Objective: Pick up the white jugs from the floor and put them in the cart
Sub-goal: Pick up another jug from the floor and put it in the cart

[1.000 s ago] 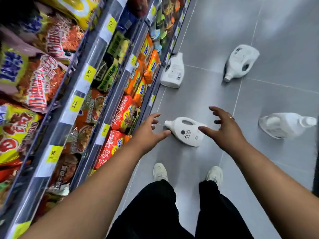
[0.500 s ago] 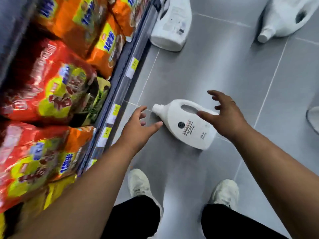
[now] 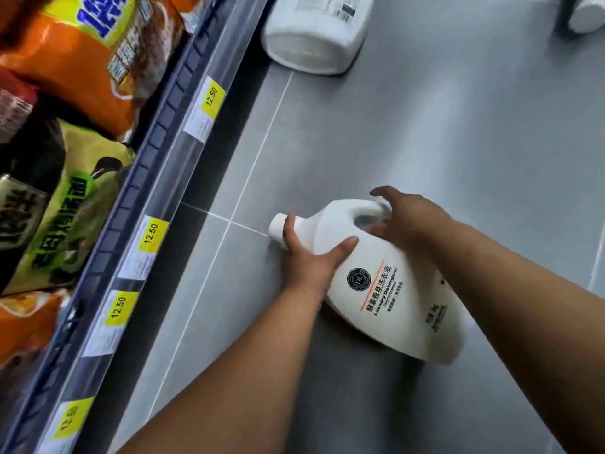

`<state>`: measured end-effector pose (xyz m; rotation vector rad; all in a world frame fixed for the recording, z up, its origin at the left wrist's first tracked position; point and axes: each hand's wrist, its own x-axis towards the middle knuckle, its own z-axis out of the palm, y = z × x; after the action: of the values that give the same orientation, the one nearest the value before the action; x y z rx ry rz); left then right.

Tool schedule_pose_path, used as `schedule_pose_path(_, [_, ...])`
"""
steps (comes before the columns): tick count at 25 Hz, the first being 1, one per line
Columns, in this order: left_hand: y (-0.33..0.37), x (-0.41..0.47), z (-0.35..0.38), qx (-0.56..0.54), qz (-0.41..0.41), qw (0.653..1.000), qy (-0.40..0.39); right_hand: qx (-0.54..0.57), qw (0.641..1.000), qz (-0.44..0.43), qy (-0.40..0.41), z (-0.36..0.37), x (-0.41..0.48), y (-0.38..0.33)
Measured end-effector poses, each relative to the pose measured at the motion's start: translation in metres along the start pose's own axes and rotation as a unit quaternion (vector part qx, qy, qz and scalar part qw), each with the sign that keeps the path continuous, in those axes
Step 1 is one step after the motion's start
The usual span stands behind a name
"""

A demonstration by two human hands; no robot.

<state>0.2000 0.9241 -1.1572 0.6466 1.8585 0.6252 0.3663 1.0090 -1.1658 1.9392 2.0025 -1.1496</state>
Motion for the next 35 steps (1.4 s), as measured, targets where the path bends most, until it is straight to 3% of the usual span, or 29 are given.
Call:
schedule_pose_path(3, [0.005,0.004,0.005,-0.038,0.017,0.999,-0.002,-0.002,0.999,-0.027,-0.042,-0.004,0.007,0.005])
schedule_pose_path(6, [0.018,0.003,0.008,-0.027,0.029,0.999,-0.014,-0.001,0.999,-0.028,-0.025,-0.012,0.005,0.01])
schedule_pose_path(11, [0.055,0.003,-0.004,0.066,0.09,0.992,-0.052,0.033,0.996,-0.034,0.072,-0.029,-0.016,0.012])
schedule_pose_path(15, [0.104,-0.032,-0.033,0.076,0.176,0.98,-0.049,0.066,0.986,-0.053,0.144,-0.077,-0.064,-0.018])
schedule_pose_path(20, [0.185,-0.12,-0.079,0.089,0.247,0.963,-0.06,0.095,0.975,-0.049,0.193,-0.163,-0.166,-0.067])
schedule_pose_path(27, [0.335,-0.308,-0.175,0.038,0.3,0.951,-0.069,0.121,0.968,-0.089,0.2,-0.339,-0.341,-0.175])
schedule_pose_path(32, [0.435,-0.453,-0.246,0.041,0.348,0.935,-0.05,0.166,0.949,-0.158,0.219,-0.443,-0.464,-0.246])
schedule_pose_path(35, [0.467,-0.534,-0.281,0.035,0.357,0.933,0.018,0.159,0.937,-0.228,0.213,-0.485,-0.524,-0.28])
